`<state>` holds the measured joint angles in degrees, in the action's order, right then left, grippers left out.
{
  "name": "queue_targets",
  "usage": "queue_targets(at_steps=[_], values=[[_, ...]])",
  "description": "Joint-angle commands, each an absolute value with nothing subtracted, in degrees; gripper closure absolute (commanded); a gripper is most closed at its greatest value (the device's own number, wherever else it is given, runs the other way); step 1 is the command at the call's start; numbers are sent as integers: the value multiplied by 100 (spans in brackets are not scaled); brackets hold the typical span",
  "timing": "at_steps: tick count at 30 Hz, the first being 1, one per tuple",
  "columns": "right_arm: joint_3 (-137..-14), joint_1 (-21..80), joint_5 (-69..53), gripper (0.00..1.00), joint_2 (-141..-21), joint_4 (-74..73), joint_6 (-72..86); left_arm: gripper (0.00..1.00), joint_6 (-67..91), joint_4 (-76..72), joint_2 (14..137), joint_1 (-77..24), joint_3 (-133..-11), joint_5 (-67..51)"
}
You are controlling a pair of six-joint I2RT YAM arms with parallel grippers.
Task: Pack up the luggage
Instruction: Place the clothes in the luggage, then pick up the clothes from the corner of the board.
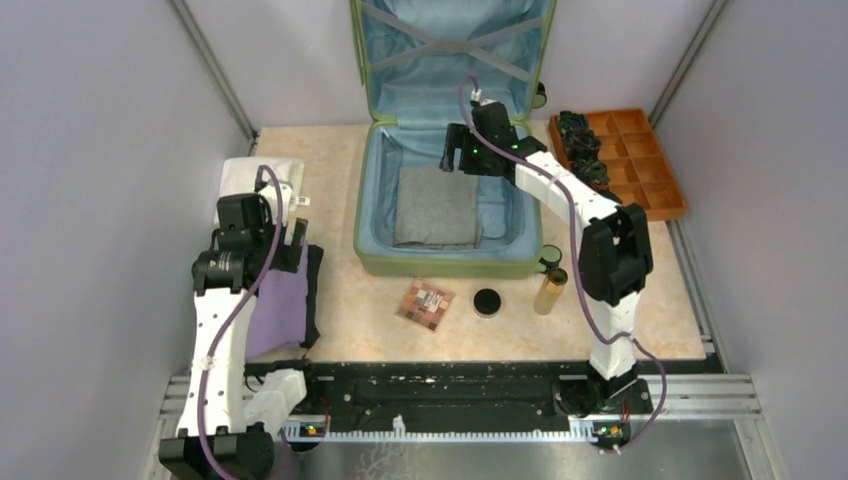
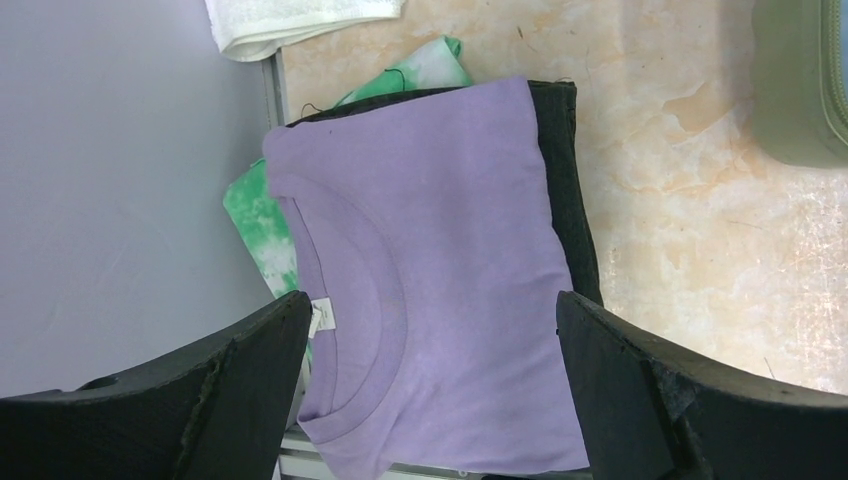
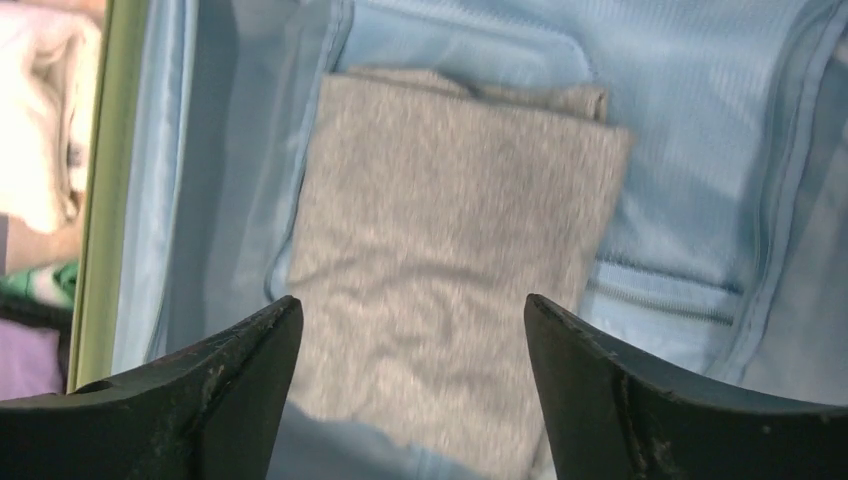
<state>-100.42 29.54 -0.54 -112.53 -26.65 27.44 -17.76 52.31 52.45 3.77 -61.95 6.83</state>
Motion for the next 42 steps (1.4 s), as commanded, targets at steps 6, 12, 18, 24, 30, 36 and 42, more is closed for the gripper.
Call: queue_targets(at_steps=[6, 12, 18, 24, 30, 36, 42], values=[[-11025, 2726, -473, 29, -12752, -2471, 2629, 2, -1902, 5207, 5613, 429, -5806, 284], [-11441, 2662, -640, 31, -13356, -2754, 2591, 2, -2249, 5369, 5618, 425, -5355, -190], [-10219, 2713, -130, 19, -11742, -1942, 2513, 2, -2631, 5224, 5703, 405, -5098, -610], [-8510, 2900, -285, 16, -9745, -958, 2719, 2, -2906, 4853, 6377, 349, -4746, -175], [-7317, 3559, -259, 19, -8637, -598, 2886, 11, -2989, 4764, 6655, 270, -4763, -58], [-6743, 4179, -258, 21, -8501, -173, 3208, 25, -2971, 5139, 6812, 264, -5006, 518], [-6483, 4376, -293, 21, -8501, -63, 3265, 36, -2991, 5159, 6548, 263, -5001, 635]])
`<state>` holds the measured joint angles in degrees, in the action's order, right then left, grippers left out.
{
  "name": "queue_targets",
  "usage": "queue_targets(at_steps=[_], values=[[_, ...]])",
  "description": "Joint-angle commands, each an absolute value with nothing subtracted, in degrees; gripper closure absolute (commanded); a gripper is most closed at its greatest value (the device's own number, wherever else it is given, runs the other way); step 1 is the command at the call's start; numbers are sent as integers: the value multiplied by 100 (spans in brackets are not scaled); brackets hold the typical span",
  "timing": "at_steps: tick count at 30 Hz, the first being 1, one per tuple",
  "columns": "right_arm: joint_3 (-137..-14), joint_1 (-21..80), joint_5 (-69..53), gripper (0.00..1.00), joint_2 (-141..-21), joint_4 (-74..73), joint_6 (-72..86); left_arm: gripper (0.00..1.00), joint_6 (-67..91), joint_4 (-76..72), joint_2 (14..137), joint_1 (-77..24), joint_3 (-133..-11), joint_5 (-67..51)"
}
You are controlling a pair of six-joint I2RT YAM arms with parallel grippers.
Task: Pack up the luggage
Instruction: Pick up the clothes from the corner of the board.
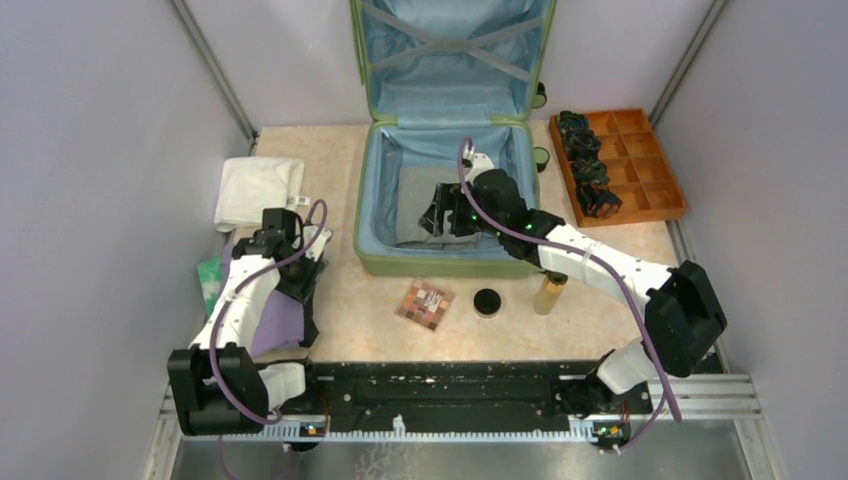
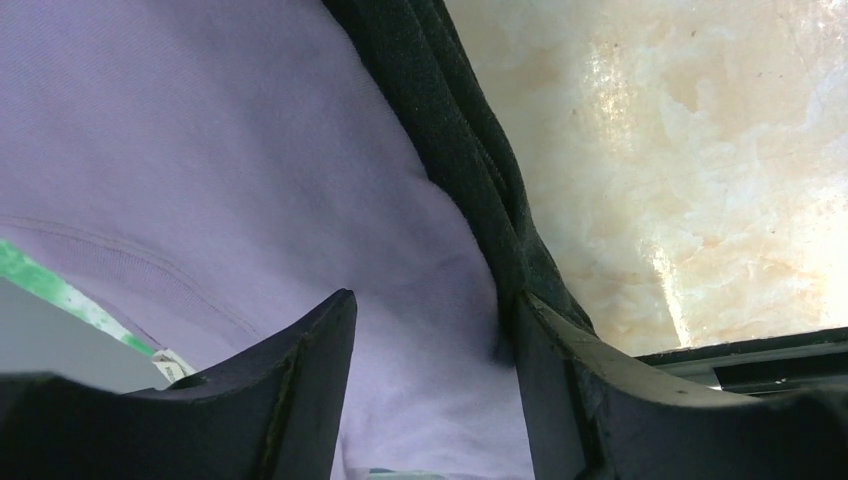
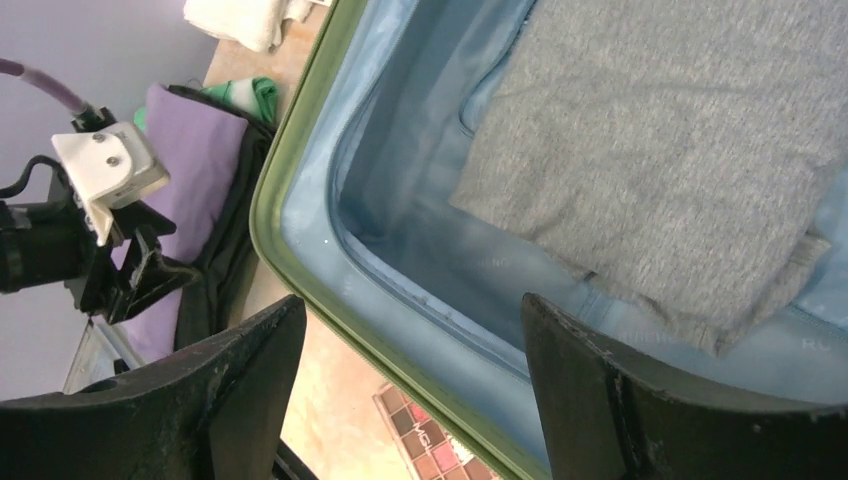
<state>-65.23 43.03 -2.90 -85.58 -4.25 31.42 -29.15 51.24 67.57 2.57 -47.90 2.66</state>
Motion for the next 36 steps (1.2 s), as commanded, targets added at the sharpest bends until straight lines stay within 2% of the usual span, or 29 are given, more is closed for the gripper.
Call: queue_targets(at_steps=[1, 10, 17, 25, 30, 36], values=[[-6448, 4392, -286, 22, -8499, -58, 3253, 38, -2974, 5204, 6535, 266, -5050, 596], [-6219, 4435, -287, 22, -8500, -44, 3306, 38, -2941, 5552, 6416, 264, -5343, 62], [-6218, 4432, -270, 22, -8497, -104, 3316, 37, -3060, 5362, 6332, 272, -4980, 412], [-6150, 4451, -258, 22, -8481, -123, 3355, 32, -2980, 5411, 6560, 263, -5064, -471], [-6117, 4473, -237, 22, -8476, -161, 3366, 32, -3037, 5301, 6585, 264, -4911, -267], [-6105, 4491, -224, 22, -8478, -171, 3382, 38, -3015, 5249, 6401, 265, -4900, 217]])
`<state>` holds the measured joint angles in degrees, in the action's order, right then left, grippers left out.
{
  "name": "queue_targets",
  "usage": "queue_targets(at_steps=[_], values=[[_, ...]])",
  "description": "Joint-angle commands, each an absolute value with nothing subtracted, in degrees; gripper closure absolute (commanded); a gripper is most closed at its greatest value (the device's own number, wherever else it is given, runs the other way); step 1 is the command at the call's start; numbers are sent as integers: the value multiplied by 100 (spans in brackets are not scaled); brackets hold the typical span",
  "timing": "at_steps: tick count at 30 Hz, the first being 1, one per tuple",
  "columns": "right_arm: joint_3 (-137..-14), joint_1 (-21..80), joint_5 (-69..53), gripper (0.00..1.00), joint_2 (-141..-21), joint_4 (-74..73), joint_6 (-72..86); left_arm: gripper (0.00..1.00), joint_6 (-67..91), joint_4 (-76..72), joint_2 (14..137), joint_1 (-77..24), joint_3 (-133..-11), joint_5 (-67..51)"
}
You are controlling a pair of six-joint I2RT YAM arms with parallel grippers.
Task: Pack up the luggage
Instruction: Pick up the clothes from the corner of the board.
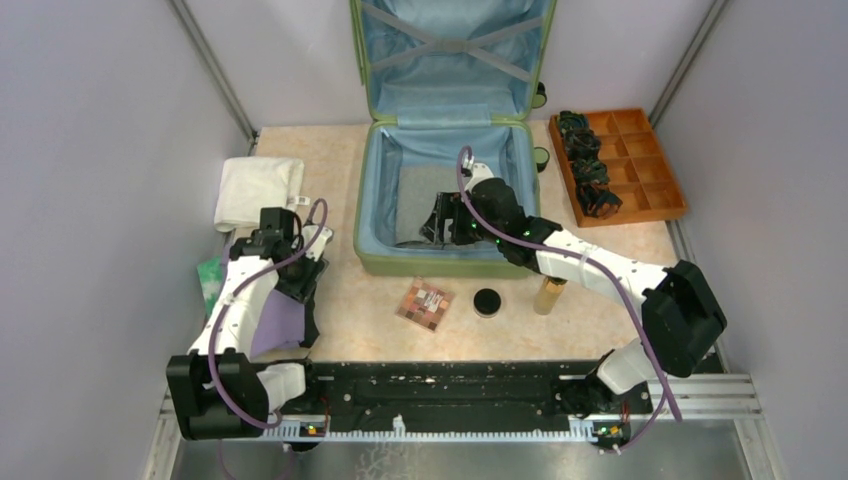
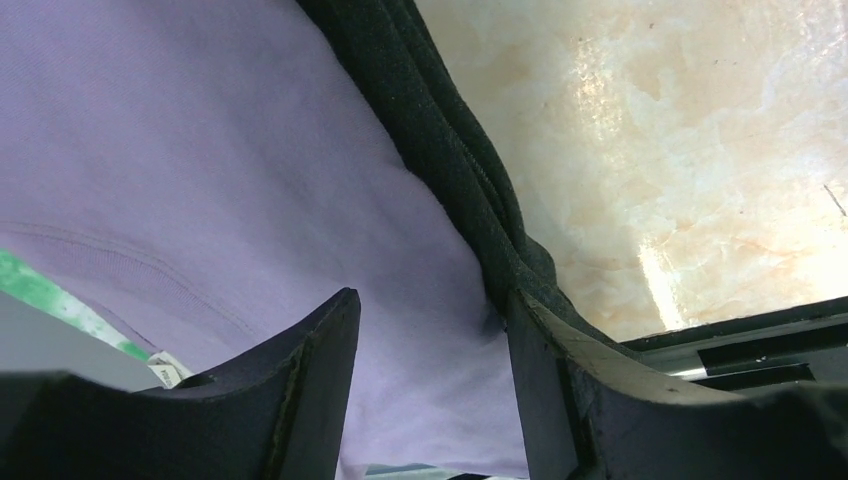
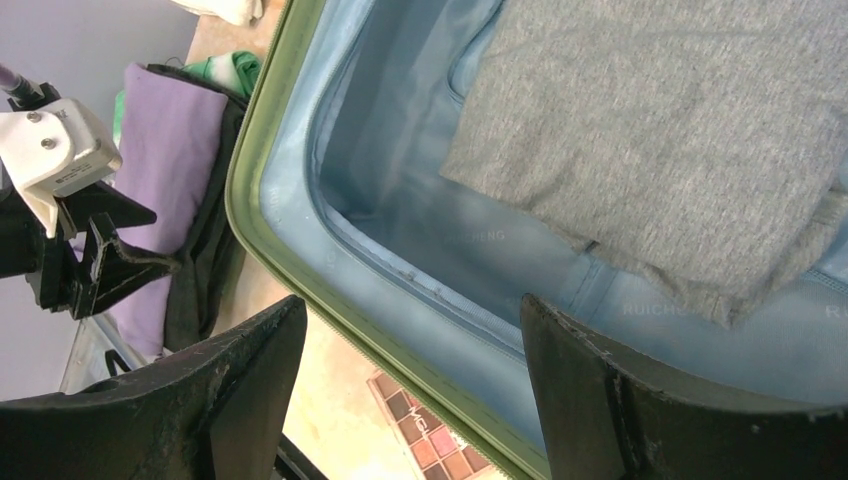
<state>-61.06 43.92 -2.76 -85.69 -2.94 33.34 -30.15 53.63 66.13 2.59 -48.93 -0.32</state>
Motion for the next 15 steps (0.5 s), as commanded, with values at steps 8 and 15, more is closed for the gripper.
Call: queue_targets(at_steps=[8, 15], values=[[-6100, 4520, -193, 22, -8425, -256, 3393, 40, -3188, 5153, 6197, 266, -4591, 418], [-6149, 4536, -134, 22, -8378, -378, 3383, 43, -3068, 4987, 6361, 264, -4504, 186]])
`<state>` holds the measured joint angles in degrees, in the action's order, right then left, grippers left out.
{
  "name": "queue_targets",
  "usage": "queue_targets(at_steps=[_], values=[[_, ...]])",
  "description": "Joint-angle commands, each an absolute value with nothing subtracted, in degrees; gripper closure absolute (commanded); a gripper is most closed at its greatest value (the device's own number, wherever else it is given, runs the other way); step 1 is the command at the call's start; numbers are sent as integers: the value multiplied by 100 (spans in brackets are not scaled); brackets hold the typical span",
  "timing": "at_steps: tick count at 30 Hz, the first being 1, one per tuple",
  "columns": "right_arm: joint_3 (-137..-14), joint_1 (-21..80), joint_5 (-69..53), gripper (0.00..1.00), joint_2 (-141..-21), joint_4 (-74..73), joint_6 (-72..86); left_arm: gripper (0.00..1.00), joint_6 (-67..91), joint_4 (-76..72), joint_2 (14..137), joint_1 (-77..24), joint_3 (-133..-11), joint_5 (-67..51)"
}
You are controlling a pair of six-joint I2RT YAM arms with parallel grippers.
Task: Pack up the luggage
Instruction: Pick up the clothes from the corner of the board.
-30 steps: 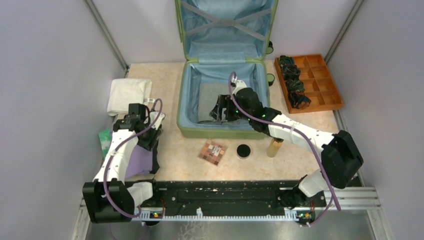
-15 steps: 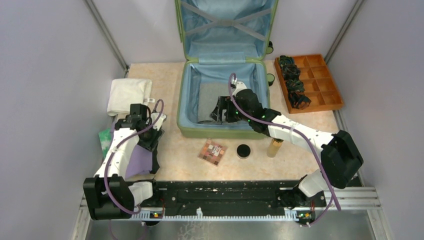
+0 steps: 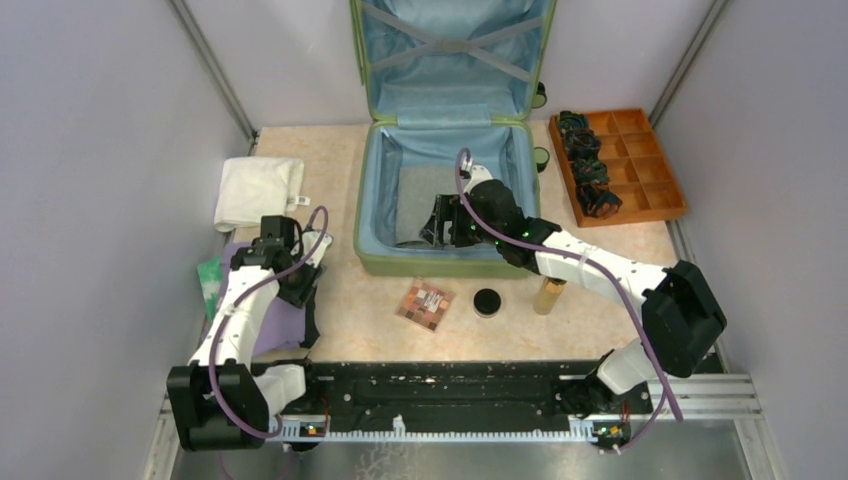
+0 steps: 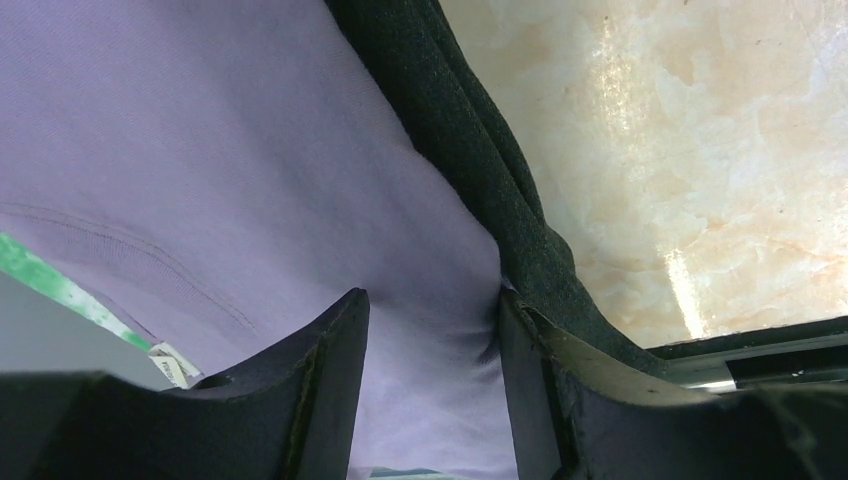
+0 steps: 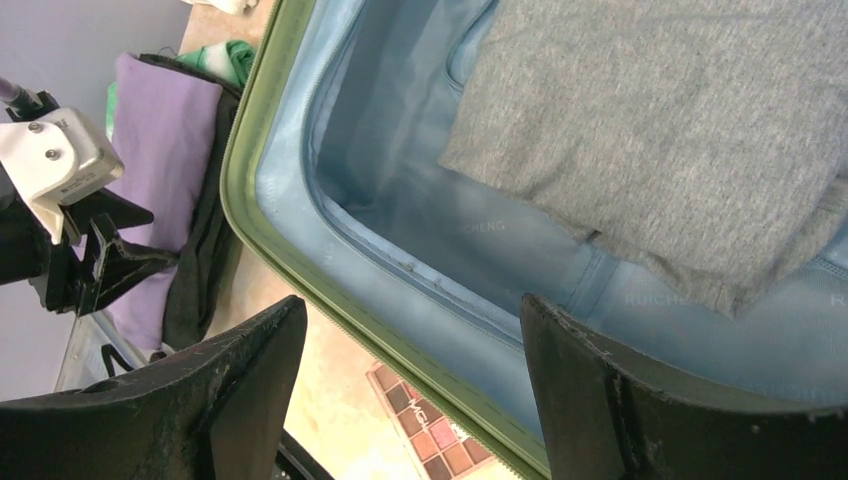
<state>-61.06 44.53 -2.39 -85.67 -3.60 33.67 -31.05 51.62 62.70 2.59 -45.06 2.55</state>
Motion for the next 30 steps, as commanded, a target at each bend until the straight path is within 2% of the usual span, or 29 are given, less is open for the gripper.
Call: queue_targets(at_steps=[1, 5, 10, 19, 30], values=[[-6165, 4533, -132, 22, -8377, -403, 3377, 43, -3020, 5003, 6416, 264, -4551, 98], [-6154, 4551, -117, 22, -8369, -437, 3383, 35, -2862, 5191, 6616, 264, -4804, -485], [-6141, 4586, -105, 22, -8392, -422, 3393, 28, -2799, 5062, 6663, 264, -4853, -468], [-6073, 4610, -78, 22, -8420, -427, 3382, 40, -2735, 4738, 6473, 272, -4955, 131], [-6049, 4664, -82, 22, -8425, -376, 3420, 39, -2692, 4463, 6731, 268, -4581, 28]])
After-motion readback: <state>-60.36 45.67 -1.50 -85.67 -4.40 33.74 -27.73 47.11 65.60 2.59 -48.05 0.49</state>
